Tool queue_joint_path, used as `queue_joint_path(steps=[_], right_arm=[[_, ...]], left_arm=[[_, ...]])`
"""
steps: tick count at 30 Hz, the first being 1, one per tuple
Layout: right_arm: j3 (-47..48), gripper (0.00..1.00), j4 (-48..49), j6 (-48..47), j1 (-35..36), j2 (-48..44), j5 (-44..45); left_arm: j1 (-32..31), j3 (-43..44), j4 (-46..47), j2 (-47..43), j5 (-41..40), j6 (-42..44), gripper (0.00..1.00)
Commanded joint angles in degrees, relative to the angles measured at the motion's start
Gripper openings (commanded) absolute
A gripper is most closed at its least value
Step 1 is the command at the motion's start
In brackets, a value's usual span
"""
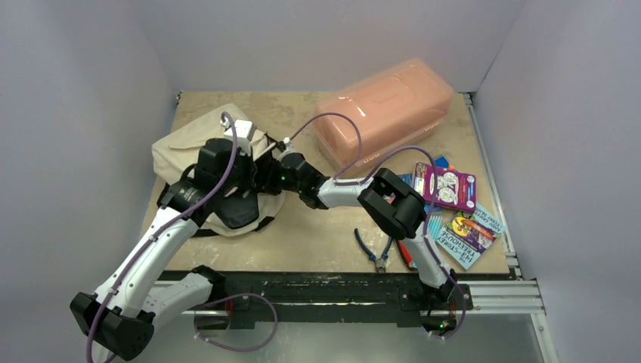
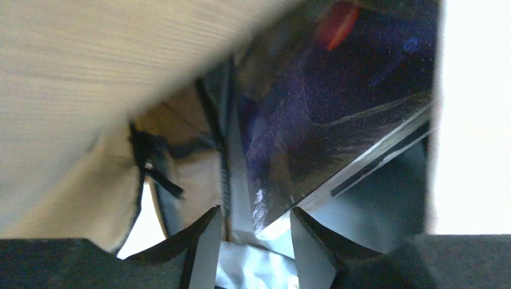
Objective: Pack the student bag
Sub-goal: Place the book in the student bag.
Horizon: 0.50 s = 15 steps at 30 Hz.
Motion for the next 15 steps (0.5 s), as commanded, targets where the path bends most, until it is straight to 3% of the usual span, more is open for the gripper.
queue_joint_path(steps=[1,9,15], right_arm=[[-5.93,0.52,-1.81,-0.05,-1.51,-3.83,1.32],[-10.34,0.69,-10.47,-5.04,-4.30,-7.13,-2.28],[-12.46,0.81,-17.37,-4.72,-4.16,-10.35,-0.27]], left_arm=[[-0.74,2.08,4.66,-2.67,0.91,-3.23,0.00],[-0.74,3.49,3.20,-5.01,-5.50,-9.26,0.00],[-0.74,4.66,1.82,-4.23,-1.69,-10.40,0.00]])
